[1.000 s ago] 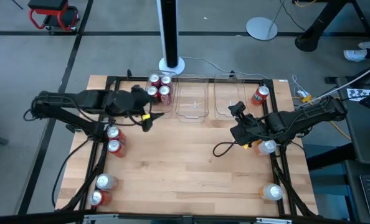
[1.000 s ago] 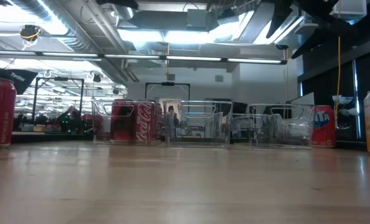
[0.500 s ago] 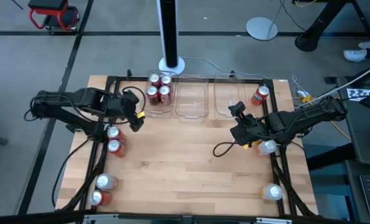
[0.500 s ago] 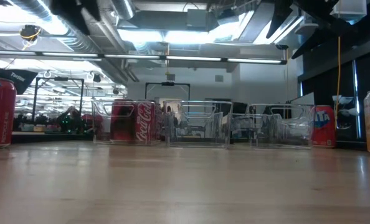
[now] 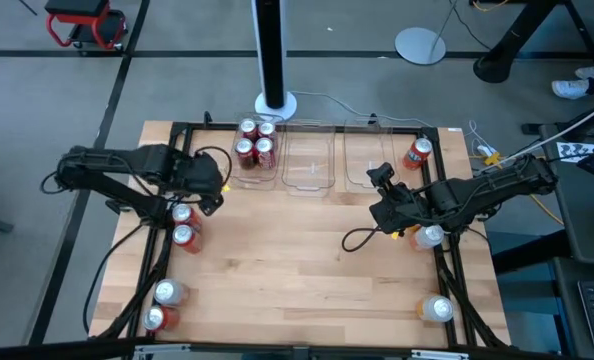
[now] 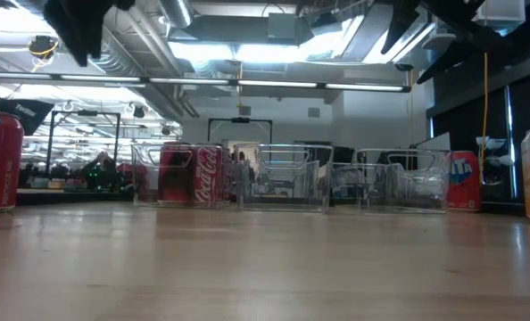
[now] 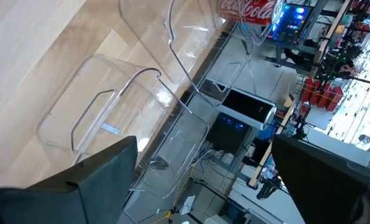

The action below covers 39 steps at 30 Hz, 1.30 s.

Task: Sort soda cans
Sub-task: Put the top left middle orange soda can into the middle transparent bin

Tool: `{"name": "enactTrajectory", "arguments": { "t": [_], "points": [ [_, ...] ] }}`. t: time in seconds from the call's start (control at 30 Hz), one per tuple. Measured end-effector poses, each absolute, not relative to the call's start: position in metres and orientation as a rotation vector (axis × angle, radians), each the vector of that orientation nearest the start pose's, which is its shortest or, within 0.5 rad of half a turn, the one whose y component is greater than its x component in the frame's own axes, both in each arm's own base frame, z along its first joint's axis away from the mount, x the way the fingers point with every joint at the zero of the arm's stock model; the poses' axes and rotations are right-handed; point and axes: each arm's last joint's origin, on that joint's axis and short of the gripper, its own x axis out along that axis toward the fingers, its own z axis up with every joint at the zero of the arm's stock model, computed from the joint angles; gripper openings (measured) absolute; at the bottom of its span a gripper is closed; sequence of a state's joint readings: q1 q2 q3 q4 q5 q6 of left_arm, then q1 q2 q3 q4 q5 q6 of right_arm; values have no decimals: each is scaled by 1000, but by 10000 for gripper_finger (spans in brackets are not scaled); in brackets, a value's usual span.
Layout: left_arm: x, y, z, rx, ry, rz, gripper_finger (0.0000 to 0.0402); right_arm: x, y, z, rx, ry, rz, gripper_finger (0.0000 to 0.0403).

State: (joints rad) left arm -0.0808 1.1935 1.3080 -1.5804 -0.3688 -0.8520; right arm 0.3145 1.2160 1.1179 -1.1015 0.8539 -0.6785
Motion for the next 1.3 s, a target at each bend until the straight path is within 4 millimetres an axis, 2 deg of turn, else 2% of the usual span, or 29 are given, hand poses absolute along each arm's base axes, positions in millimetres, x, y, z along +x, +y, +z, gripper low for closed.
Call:
{"name": "enactTrajectory", "arguments": {
  "t": [0.33, 0.57, 0.87, 1.1, 1.3],
  "points": [
    [197, -1, 314, -363, 1432, 729, 327, 206, 44, 306, -1273, 1177, -122, 369],
    [194, 10, 291, -362, 1569, 704, 327, 206, 44, 306, -1280, 1178, -124, 369],
    [180, 15, 255, -468, 1770, 660, 327, 206, 44, 306, -1307, 1184, -110, 369],
    [178, 13, 251, -490, 1791, 654, 327, 206, 43, 306, -1317, 1186, -122, 369],
    [178, 13, 251, -427, 1788, 650, 327, 206, 43, 306, -1318, 1186, -121, 369]
  ]
}}
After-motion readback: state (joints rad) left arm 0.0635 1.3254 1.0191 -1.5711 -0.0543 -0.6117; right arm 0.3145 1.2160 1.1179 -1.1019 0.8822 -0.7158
